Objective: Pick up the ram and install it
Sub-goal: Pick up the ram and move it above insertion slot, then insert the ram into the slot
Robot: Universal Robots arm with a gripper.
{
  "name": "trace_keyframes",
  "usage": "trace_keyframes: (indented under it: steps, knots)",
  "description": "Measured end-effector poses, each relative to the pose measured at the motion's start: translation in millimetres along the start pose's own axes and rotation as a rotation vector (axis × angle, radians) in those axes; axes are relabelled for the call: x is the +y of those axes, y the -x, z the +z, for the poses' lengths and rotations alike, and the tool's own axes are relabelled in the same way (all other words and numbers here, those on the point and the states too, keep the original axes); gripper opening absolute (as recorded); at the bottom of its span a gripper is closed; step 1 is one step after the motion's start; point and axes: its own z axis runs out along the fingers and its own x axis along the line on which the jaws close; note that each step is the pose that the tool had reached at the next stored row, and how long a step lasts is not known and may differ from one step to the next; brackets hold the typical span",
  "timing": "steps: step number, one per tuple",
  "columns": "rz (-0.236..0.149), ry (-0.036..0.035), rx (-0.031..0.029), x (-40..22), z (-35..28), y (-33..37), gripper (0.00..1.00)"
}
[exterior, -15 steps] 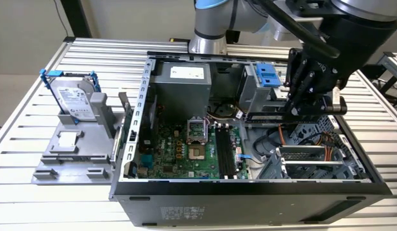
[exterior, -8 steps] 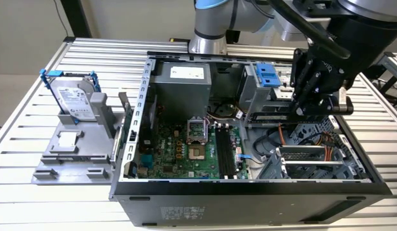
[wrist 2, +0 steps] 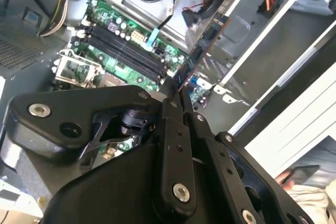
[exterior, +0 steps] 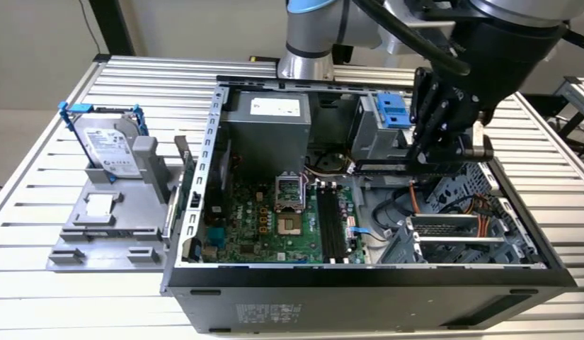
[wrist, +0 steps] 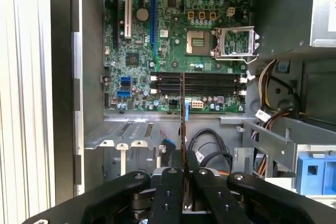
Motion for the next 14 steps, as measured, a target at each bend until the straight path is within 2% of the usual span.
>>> trace_keyframes:
  steps: [3,14]
  knots:
    - [0.007,-0.0001,-0.0001,1.9,0.7,3.2,0.00]
    - [0.031,-0.0009,-0.0003,2.2,1.6,16.1,0.00]
